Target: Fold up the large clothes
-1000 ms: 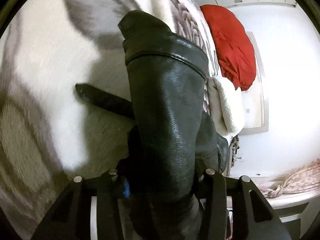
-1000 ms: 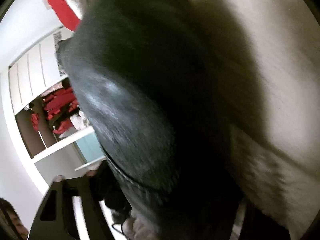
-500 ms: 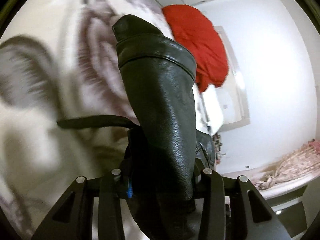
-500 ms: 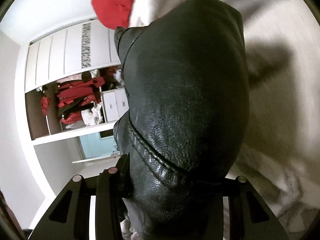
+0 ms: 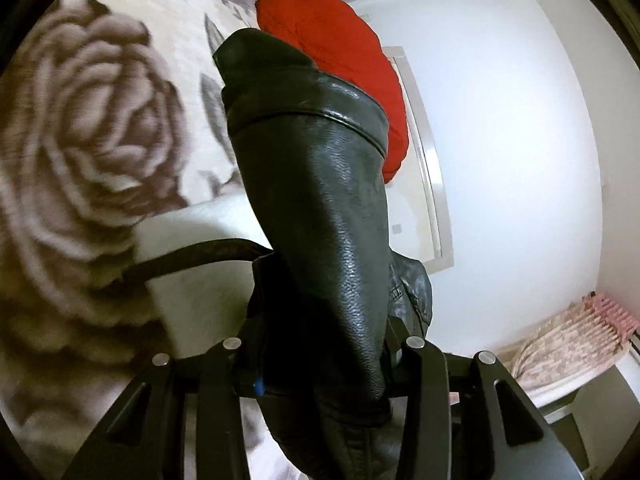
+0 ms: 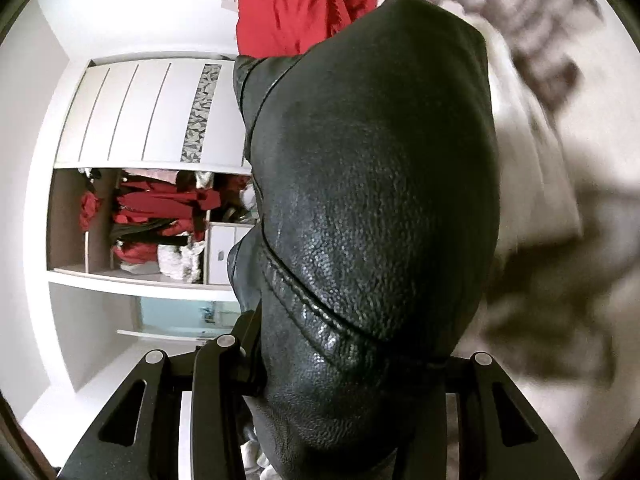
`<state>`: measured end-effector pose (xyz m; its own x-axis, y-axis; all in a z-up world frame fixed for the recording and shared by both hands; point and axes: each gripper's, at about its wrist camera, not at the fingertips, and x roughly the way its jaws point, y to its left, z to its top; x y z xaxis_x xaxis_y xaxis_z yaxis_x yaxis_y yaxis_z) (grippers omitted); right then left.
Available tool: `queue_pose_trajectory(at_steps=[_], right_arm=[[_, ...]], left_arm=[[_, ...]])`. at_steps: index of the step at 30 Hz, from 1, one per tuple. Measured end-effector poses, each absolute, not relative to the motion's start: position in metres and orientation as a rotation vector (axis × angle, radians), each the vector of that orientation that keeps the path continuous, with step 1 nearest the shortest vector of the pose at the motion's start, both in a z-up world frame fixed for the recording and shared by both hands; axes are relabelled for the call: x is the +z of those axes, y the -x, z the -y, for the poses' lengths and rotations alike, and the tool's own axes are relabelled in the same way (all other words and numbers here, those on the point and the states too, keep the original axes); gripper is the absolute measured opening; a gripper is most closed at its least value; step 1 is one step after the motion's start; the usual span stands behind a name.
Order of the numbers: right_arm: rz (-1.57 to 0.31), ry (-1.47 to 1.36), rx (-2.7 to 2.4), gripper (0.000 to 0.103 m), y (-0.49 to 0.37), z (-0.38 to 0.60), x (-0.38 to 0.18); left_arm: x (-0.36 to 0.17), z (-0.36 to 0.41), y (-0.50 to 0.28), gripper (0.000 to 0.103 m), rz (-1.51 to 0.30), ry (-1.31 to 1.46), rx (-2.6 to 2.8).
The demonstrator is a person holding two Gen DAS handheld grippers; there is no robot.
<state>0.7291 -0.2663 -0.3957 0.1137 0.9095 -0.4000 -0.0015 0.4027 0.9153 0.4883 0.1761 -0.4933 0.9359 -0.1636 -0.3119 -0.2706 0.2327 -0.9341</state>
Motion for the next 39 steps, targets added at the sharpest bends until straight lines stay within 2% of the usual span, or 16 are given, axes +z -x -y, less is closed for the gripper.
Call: queue_pose_trajectory(at_steps=[8,14,17,19,20,22,24,29,31,35,39], right_arm=[[-1.36,-0.836,0.864,0.043,-0.889,0.246,-0.447],[-1.445,-0.795,0.872,0.043,-0.919,0.236,-0.513],[-1.472,-0.791,0.85,0.05,-0.905,0.238,-0.536],[-1.489,-0.789,0.826,0.059,-0.891,0.238,-0.542],[-1.502,-0.777,0.797,0.063,-0.887,0.239,-0.543],[-1.526,-0.727,0.727,0.069,-0.885,0.239,-0.535],[-1.523,-0.683,0.66,0.072,-0.879,0.242,-0.526],[-1.433,-0.474,0.443,0.08,-0.851,0.241,-0.489],[-1.377,-0.333,0.318,0.087,-0.832,0.233,-0.467],[-1.257,-0.016,0.054,0.091,-0.782,0.224,-0.441],[-1.195,0.046,-0.043,0.092,-0.739,0.199,-0.414]], left_arm=[[-0.559,-0.178,-0.563,0.036,-0.38,1.328,0.1],[-0.586,-0.182,-0.573,0.036,-0.499,1.218,0.069],[-0.581,-0.188,-0.574,0.04,-0.56,1.205,0.049],[-0.575,-0.191,-0.575,0.048,-0.619,1.183,0.036],[-0.568,-0.191,-0.575,0.053,-0.653,1.153,0.035],[-0.555,-0.194,-0.575,0.086,-0.682,1.088,0.02],[-0.539,-0.199,-0.573,0.094,-0.692,1.022,0.028],[-0.499,-0.211,-0.57,0.096,-0.743,0.813,0.12],[-0.483,-0.196,-0.565,0.098,-0.757,0.644,0.174],[-0.461,-0.176,-0.555,0.098,-0.849,0.381,0.226],[-0.436,-0.165,-0.533,0.098,-0.895,0.256,0.222]])
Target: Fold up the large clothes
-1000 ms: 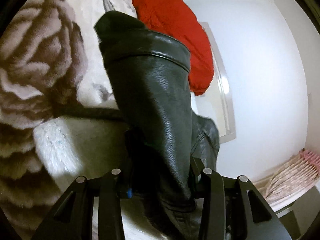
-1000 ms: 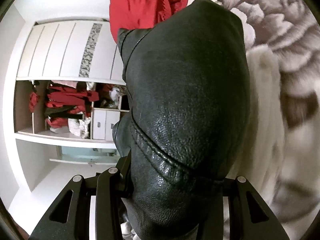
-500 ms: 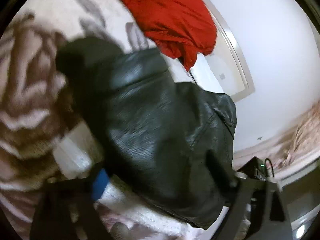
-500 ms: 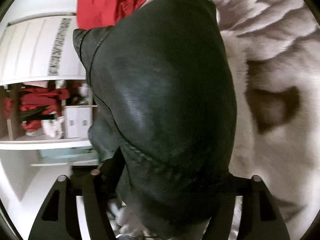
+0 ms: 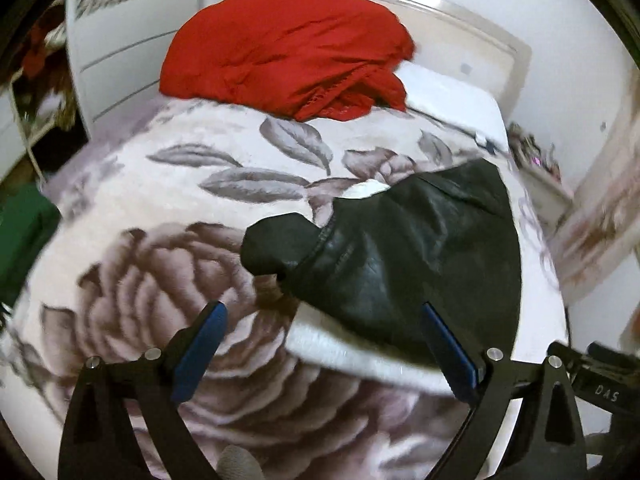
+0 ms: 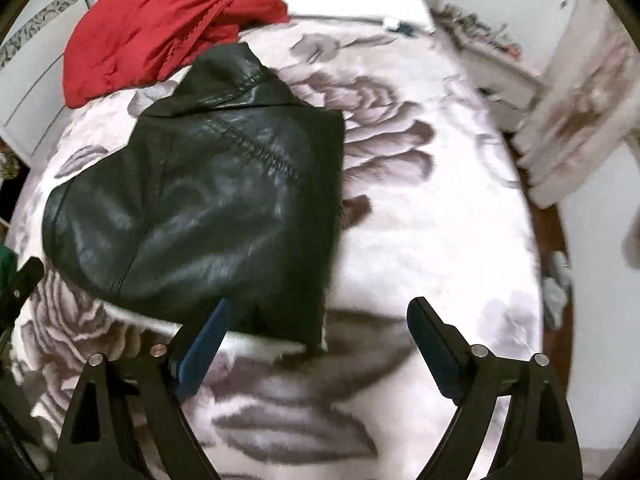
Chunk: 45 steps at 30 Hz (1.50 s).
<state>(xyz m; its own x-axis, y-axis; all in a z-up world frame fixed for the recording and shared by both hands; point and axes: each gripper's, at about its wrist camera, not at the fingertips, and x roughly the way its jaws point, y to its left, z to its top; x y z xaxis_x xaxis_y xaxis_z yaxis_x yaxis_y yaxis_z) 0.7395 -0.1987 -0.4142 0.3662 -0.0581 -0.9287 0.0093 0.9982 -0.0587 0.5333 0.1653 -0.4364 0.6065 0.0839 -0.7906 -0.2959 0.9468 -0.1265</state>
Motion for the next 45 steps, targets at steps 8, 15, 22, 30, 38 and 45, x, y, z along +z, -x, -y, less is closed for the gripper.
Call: queue_pose_trajectory(at_steps=[8,15,22,30,38,45], right_arm=[[-1.109,0.009,-0.146,0.092,-0.64,0.191,-0.326],[-1.022,-0.018,-0.172,0.092,-0.547,0.185,-0.213],[-0.923,-0.01,-0.192,0.092,-0.437,0.181,-0.098],[-0.838,0.009,-0.19,0.092,-0.32,0.18,0.004],[-0.744,0.038,-0.179,0.095,-0.231,0.174,0.074],[-0.701,0.044,-0.172,0.095,-0.185,0.174,0.109]], left_arm=[[-0.353,-0.141,-0.477,0.098,-0.877,0.123,0.176],[-0.257,-0.121,-0.398,0.098,-0.838,0.083,0.141],[-0.173,-0.104,-0.317,0.098,-0.793,0.078,0.136],[-0.105,-0.094,-0.232,0.098,-0.749,0.059,0.15],[-0.064,-0.088,-0.179,0.098,-0.697,0.054,0.146],[-0.047,-0.086,-0.149,0.098,-0.657,0.049,0.143]])
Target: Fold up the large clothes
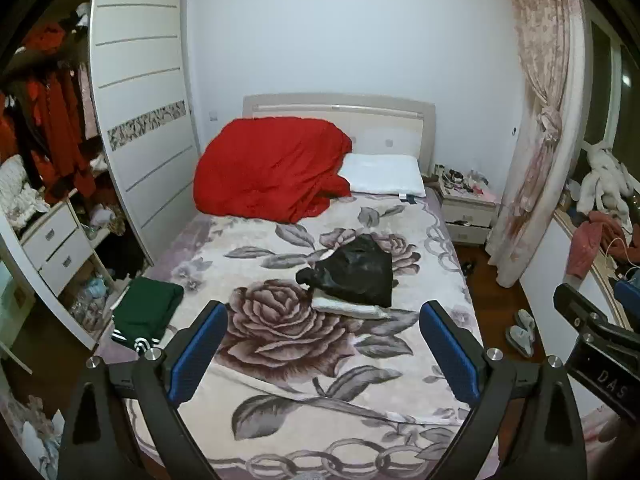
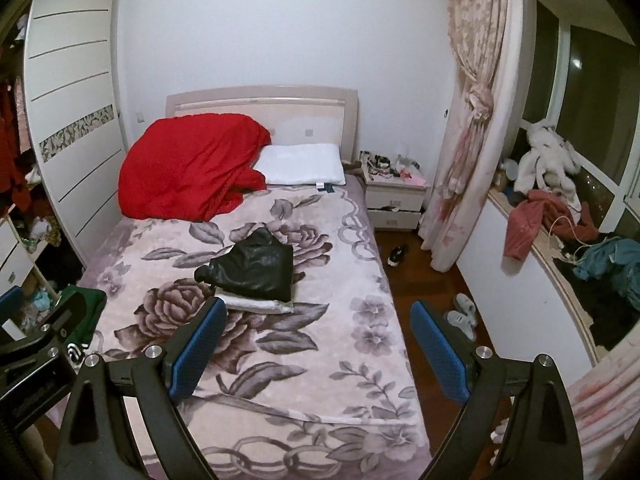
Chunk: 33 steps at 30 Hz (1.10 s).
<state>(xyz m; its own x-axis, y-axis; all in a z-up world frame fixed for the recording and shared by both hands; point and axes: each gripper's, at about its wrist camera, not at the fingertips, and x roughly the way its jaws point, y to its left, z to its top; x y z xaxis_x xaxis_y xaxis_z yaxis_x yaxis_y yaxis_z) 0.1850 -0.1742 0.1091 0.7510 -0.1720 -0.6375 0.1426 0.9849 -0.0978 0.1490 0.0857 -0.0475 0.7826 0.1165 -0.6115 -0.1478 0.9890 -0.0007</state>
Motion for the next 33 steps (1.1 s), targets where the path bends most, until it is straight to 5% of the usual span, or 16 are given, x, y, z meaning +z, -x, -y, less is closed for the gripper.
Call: queue_pose_trajectory(at_steps=[33], right_arm=[[-0.631,0.038,-0.116,0.102,-0.136,0.159,0.138]], left_arm=[[-0.036,-0.094,-0.106,0.1,-0.592,0.054,0.166]])
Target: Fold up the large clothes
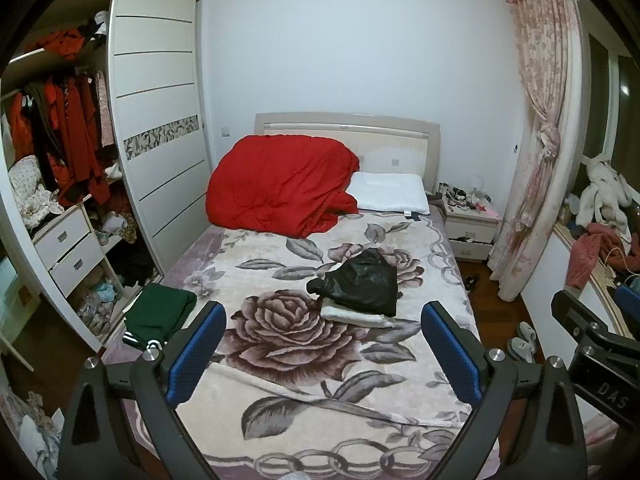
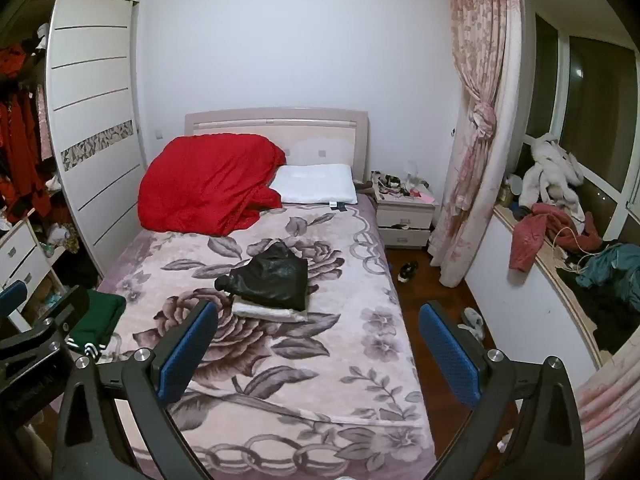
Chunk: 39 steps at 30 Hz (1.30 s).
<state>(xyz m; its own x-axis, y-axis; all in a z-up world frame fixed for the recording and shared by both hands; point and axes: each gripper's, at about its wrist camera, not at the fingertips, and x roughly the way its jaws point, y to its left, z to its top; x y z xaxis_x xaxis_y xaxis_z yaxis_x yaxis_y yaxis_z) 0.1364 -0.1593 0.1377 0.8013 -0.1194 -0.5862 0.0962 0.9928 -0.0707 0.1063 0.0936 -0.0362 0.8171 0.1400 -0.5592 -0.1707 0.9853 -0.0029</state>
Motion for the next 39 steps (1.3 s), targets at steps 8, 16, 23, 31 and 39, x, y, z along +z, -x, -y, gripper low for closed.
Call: queue_pose_trajectory(at_steps=[8,16,23,31,39], right_arm=[[-0.627,0.038,-0.111,0.102,-0.1347,0.1569,0.1392],[-0.629,0.037,-0.109,0.102,-0.1323,0.1551,0.1392],[-0.636,0.034,-0.105,0.103,-0.1321,0.1547,0.1386],[-0.65,0.03,-0.098,0.103,-0.1323,0.1515,0.136],[-0.647,0.025,-0.104,0.103,-0.1325,0.1505,0.1333]], left_arm=[[-0.0356,-0.0943,-0.104,0.1,-0.584,0.055,0.168],[-0.0337,-0.0942,-0.1018,0.1,-0.585,0.054,0.171],[-0.0334,-0.093,-0.0997,0.1,-0.59,0.051,0.169],[-0.0333,-0.0929,-0.0995,0.1,-0.593,0.049,0.167],[-0.033,-0.0931,-0.098,0.1,-0.594,0.043,0.163]])
